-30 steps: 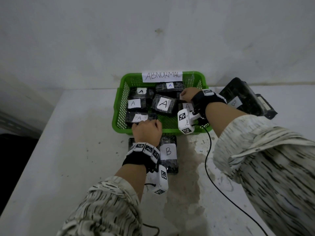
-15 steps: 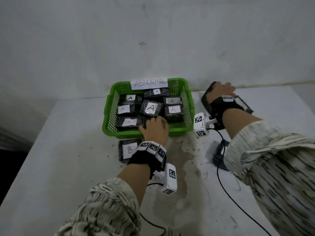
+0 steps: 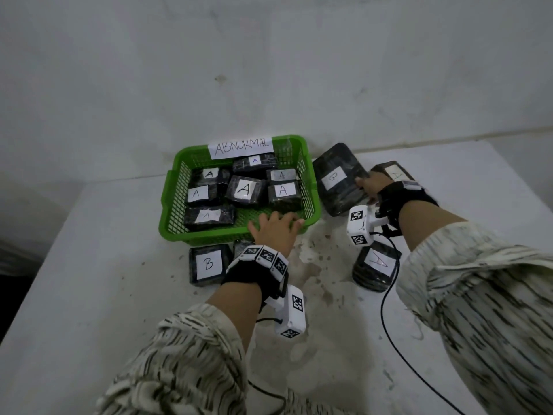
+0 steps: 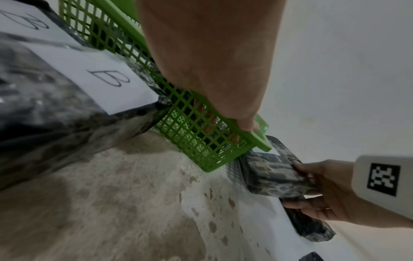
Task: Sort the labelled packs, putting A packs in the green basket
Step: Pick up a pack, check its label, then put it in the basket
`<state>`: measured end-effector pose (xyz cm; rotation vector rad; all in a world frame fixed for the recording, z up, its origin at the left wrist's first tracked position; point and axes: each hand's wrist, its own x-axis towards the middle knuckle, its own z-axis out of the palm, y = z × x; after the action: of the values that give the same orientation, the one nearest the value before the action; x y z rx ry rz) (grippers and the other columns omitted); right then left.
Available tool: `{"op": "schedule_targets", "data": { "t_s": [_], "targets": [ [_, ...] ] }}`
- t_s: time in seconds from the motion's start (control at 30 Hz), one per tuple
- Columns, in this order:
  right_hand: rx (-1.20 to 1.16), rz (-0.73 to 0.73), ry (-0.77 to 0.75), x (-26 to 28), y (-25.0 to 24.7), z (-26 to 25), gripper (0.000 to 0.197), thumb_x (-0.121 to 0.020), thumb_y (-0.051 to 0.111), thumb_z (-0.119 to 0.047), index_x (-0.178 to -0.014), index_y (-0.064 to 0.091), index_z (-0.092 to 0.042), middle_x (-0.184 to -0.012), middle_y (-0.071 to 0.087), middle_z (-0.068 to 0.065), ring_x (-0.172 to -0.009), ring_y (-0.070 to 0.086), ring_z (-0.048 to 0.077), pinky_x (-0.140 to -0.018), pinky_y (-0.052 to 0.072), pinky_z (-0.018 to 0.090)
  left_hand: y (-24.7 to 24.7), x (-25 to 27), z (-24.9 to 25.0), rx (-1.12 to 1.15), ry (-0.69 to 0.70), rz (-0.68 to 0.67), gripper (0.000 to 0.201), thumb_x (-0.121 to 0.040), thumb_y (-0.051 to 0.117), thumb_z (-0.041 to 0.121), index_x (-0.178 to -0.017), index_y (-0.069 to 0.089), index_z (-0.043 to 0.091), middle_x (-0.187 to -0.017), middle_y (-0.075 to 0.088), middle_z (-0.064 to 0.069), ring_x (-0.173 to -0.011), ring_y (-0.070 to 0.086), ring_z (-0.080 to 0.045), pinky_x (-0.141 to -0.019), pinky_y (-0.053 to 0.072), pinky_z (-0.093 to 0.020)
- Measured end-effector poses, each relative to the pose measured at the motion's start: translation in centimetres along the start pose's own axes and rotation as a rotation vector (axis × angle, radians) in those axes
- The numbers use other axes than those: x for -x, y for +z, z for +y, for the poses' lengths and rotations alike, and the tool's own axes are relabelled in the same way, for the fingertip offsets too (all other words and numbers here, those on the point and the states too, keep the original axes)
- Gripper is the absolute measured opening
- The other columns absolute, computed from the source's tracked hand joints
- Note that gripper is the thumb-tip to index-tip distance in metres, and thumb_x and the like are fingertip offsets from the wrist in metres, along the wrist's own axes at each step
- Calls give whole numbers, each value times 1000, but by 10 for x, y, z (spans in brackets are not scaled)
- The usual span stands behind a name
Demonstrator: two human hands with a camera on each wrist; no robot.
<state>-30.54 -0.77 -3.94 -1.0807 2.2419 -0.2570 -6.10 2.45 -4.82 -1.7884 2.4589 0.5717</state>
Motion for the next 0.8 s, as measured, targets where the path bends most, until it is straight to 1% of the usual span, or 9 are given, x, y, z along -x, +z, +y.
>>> {"op": "schedule_targets", "data": {
  "t_s": [0.07,0.13,0.23,0.3,0.4,0.5,0.6,0.7,0.8],
  "targets": [
    [24,-74,4,-1,6,-7,46,-102,40,-31,-121,53,8,-125,55,27,-108,56,38,-90,44,39,1,0,-1,-11,3,14,42,-98,25,50,-123,51,29,-128,50,-6,-125,34,-29,-108,15,-52],
    [46,-108,-13,-8,11,-7,51,-101,38,-41,-106,58,6,-110,57,22,-93,57,33,-79,45,34,2,0,-1,-17,10,27,42,-98,25,50,-124,51,30,-128,50,-5,-125,35,-29,-108,16,-51],
    [174,9,-12,-37,13,10,87,-84,22,-69,-124,55,1,-129,54,22,-116,53,37,-99,42,43,3,0,-1,-24,15,40,41,-98,25,49,-124,51,30,-127,50,-4,-125,35,-28,-108,16,-52],
    [239,149,39,-25,2,11,69,-89,35,-55,-133,49,-3,-142,43,24,-128,44,40,-102,40,55,3,0,-1,-29,15,38,41,-98,25,49,-125,50,31,-128,50,-4,-125,35,-28,-107,16,-52],
    [390,183,-11,-11,-9,17,42,-87,60,-20,-126,56,-7,-133,51,23,-122,51,40,-93,49,55,4,0,-2,-52,19,39,41,-99,24,48,-126,49,30,-128,49,-4,-124,35,-28,-106,17,-52],
    [329,206,-9,-19,-3,30,48,-80,68,-24,-125,56,-11,-126,55,21,-115,55,39,-95,49,49,5,0,-1,-55,31,48,40,-99,24,48,-124,49,30,-126,49,-4,-123,36,-28,-105,17,-52],
    [207,341,86,-18,9,30,44,-92,49,-27,-129,46,-5,-134,47,21,-126,42,37,-104,33,45,5,0,-1,-65,35,54,40,-99,24,47,-124,50,30,-125,49,-3,-122,36,-27,-104,18,-52],
    [249,395,125,-19,19,33,43,-94,47,-30,-127,46,-2,-138,37,21,-130,32,35,-104,28,44,5,1,-2,-68,43,61,40,-99,24,48,-124,50,30,-125,50,-3,-122,37,-27,-104,20,-52],
    [256,294,151,-12,19,33,54,-91,54,-30,-136,37,-4,-145,24,20,-134,26,39,-107,31,50,5,0,-3,-68,48,53,41,-98,24,49,-125,50,31,-126,50,-3,-122,38,-27,-105,20,-52]
  ]
}}
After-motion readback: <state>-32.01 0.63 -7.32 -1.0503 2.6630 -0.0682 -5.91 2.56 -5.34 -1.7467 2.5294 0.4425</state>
